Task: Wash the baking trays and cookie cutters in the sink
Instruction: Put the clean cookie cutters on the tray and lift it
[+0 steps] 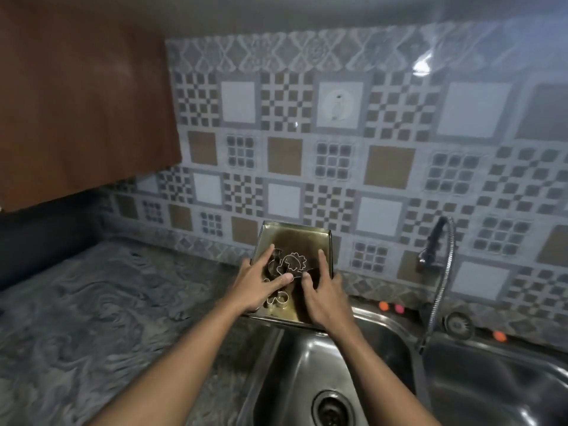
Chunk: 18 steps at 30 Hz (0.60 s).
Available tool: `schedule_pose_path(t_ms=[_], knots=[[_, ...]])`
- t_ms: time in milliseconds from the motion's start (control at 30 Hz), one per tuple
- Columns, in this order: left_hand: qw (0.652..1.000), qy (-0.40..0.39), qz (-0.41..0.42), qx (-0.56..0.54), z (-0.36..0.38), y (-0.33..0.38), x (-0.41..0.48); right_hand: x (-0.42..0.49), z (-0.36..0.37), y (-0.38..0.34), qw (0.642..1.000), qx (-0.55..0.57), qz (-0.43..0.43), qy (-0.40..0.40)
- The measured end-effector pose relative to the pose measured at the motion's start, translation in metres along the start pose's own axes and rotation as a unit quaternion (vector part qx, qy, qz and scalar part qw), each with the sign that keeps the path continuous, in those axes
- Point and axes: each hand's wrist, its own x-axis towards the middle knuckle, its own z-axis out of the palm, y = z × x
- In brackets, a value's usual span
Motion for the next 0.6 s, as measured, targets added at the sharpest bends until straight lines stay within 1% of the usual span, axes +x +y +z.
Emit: schedule_pose_path(t_ms=[167,233,300,467,600], knots=[[0.998,-0.025,-0.053,-0.018,-0.01,-0.079,-0.016,-0.017,0.09,-0.013,0.997,0.036,0.049,-0.047],[0.995,-0.033,-0.089,-0.006,-0.01,-0.112,-0.023,-0.023,0.119,-0.016,0.994,0.044,0.062,-0.075],[0.994,-0.033,-0.108,0.004,-0.009,-0.146,-0.027,-0.03,0.144,-0.019,0.99,0.066,0.068,-0.106],[0.984,-0.037,-0.16,-0.067,-0.007,-0.208,-0.024,-0.039,0.191,-0.027,0.978,0.108,0.07,-0.167],[0.975,-0.047,-0.192,-0.099,-0.009,-0.236,-0.013,-0.036,0.222,-0.029,0.97,0.143,0.081,-0.176]])
